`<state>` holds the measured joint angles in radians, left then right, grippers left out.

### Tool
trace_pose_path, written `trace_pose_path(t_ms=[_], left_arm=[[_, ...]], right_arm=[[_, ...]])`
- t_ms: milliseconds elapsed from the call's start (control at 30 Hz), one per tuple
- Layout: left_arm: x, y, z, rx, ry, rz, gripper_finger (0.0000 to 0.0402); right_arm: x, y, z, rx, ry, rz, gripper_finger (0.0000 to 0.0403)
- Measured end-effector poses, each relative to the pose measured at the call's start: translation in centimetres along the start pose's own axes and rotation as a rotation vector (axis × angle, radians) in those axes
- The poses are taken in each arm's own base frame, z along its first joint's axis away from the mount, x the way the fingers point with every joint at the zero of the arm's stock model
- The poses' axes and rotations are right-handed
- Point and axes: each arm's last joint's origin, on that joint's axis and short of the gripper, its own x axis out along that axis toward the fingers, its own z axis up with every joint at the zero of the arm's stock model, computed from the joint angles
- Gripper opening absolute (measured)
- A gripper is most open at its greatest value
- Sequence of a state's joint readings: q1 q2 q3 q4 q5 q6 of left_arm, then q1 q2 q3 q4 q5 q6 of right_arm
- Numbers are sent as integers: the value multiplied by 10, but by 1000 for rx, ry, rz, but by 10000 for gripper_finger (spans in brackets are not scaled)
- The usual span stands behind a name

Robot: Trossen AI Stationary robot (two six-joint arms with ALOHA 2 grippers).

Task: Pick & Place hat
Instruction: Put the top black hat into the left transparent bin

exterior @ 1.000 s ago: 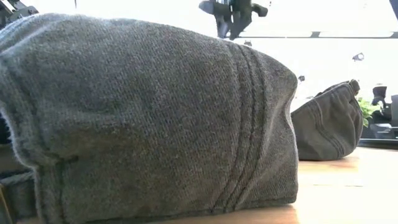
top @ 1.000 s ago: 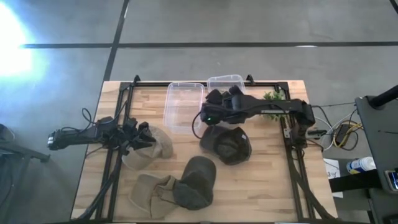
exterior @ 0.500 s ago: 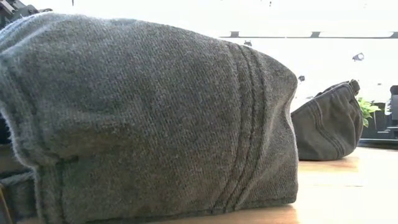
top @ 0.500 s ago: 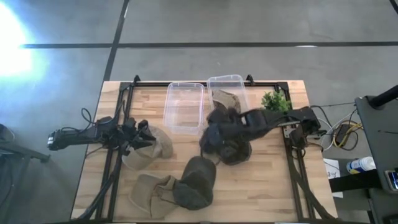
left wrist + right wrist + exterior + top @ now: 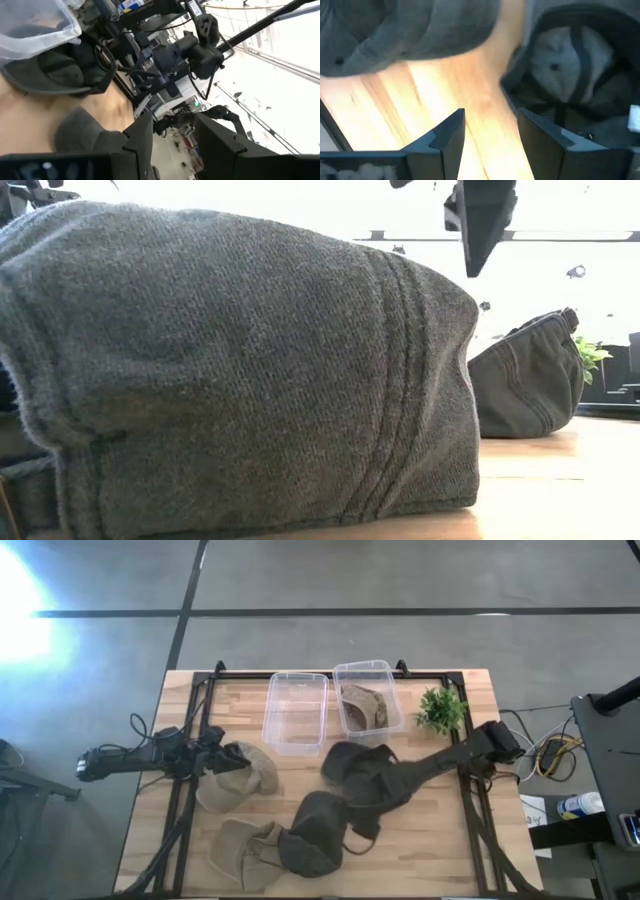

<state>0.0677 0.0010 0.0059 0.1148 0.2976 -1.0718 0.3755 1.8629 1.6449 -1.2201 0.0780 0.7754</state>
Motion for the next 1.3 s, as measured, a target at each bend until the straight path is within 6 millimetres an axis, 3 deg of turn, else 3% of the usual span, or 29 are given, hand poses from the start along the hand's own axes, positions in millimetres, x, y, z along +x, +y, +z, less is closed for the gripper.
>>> trace_pose_path(t_ms=[267, 533, 700, 1033, 1300], left_arm=[[0, 1, 0, 74, 1, 8, 140], [0, 1, 0, 104, 1, 8, 140], [0, 1, 0, 104, 0, 8, 140], [0, 1, 0, 105, -1, 7, 140], [0, 1, 0, 105, -1, 7, 140]], right_arm=[[37, -1, 30, 37, -242, 168, 169], [64, -20, 23, 16, -371, -137, 169], [80, -24, 25, -59, -413, -113, 169], [105, -45, 29, -14, -449, -83, 169], [125, -55, 13, -60, -384, -123, 169]])
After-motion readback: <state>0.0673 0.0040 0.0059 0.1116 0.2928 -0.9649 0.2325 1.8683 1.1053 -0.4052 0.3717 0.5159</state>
